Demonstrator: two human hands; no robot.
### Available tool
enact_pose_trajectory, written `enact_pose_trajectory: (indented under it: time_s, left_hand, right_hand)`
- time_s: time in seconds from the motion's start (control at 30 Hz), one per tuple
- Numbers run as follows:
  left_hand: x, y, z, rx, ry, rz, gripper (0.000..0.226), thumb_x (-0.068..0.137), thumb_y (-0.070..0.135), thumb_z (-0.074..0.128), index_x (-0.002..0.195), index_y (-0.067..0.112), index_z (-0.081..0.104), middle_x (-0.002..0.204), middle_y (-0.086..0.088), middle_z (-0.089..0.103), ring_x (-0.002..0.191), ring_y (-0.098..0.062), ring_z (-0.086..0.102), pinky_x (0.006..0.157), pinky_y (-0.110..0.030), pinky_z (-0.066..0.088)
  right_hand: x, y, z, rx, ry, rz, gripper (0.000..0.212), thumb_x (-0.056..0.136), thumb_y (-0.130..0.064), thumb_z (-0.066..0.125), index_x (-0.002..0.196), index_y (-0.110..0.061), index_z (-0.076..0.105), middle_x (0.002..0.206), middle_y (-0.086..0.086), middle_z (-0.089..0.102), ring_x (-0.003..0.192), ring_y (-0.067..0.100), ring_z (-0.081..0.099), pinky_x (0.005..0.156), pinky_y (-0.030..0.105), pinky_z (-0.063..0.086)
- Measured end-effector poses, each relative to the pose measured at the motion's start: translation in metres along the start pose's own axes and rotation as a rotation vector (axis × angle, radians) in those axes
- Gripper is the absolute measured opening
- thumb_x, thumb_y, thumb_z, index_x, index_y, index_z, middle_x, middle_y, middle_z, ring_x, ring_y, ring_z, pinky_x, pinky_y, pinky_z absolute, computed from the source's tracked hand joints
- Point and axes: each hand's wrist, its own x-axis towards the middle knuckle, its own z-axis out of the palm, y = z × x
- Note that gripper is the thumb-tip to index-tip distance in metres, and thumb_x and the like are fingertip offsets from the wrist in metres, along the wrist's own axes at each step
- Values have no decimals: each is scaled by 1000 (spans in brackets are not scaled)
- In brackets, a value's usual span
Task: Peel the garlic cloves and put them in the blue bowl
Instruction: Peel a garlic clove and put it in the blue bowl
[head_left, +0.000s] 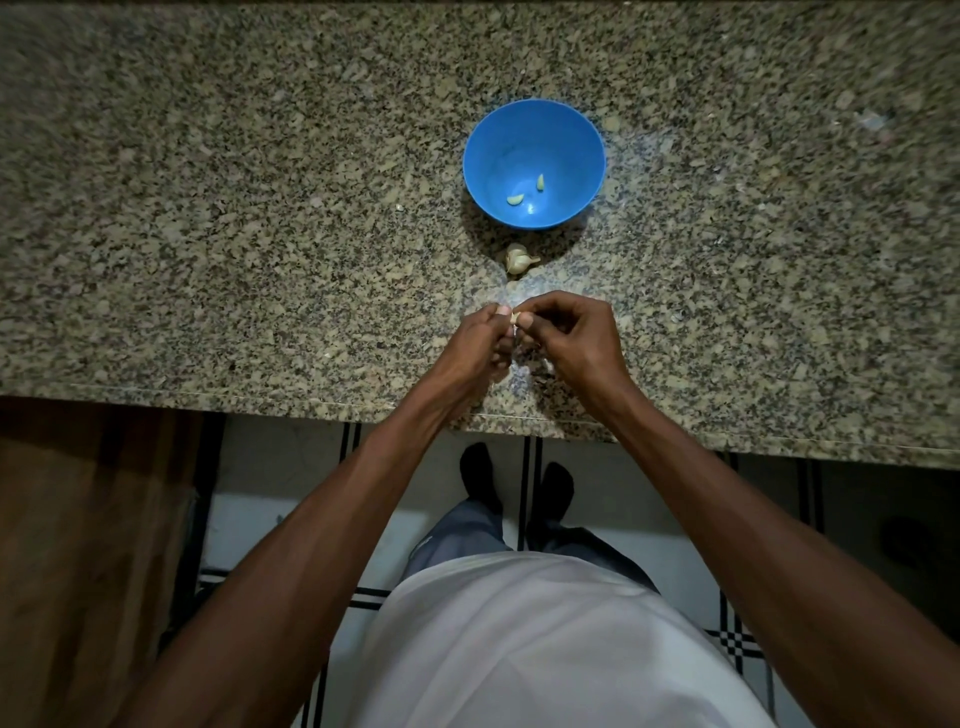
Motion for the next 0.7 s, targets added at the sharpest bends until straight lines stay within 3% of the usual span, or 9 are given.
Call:
enact_pose_trajectory:
  time_s: [0.17, 0.27, 0.37, 0.43, 0.57, 0.7]
  left_hand:
    - [-1, -2, 0, -106, -49, 37, 22, 115, 19, 33, 98, 14, 46, 55, 13, 40, 48, -4, 28, 56, -27, 22]
    - [-1, -3, 1, -154, -40, 72, 24, 115, 19, 35, 101, 12, 53, 61, 11, 48, 52, -2, 36, 57, -22, 29]
    - [-1, -2, 0, -64, 11, 85, 24, 114, 22, 40, 109, 7, 57, 67, 8, 56, 56, -3, 44, 60, -23, 35]
    - [-1, -1, -4, 16, 40, 92, 22, 112, 25, 46, 103, 8, 56, 65, 10, 63, 56, -3, 47, 60, -23, 38]
    - [0, -4, -17, 82, 126, 138, 17, 108, 21, 57, 99, 6, 57, 72, 2, 68, 62, -12, 57, 65, -33, 48]
    - [-4, -10, -25, 153, 235, 198, 8, 99, 5, 68, 104, -2, 68, 90, -16, 77, 77, -20, 73, 72, -33, 61]
  right_hand:
    - [0, 0, -3, 227, -77, 70, 11, 92, 0, 76, 103, 0, 78, 95, 15, 80, 87, 24, 76, 83, 34, 63]
    - [0, 1, -4, 258, -83, 57, 13, 92, 1, 75, 105, -1, 79, 98, 12, 80, 92, 23, 77, 83, 31, 61]
    - [-1, 1, -4, 248, -72, 37, 15, 92, -3, 77, 107, -1, 79, 99, 9, 81, 94, 23, 78, 84, 30, 61]
    - [0, 2, -4, 252, -78, 41, 15, 93, -5, 77, 107, -2, 79, 99, 9, 81, 95, 23, 78, 86, 32, 62]
    - [3, 5, -8, 264, -97, 109, 16, 93, -6, 77, 109, -4, 79, 95, 9, 81, 87, 19, 77, 82, 30, 61]
    - [4, 8, -9, 282, -113, 157, 18, 93, -5, 78, 110, -2, 78, 95, 16, 80, 84, 23, 76, 84, 36, 63]
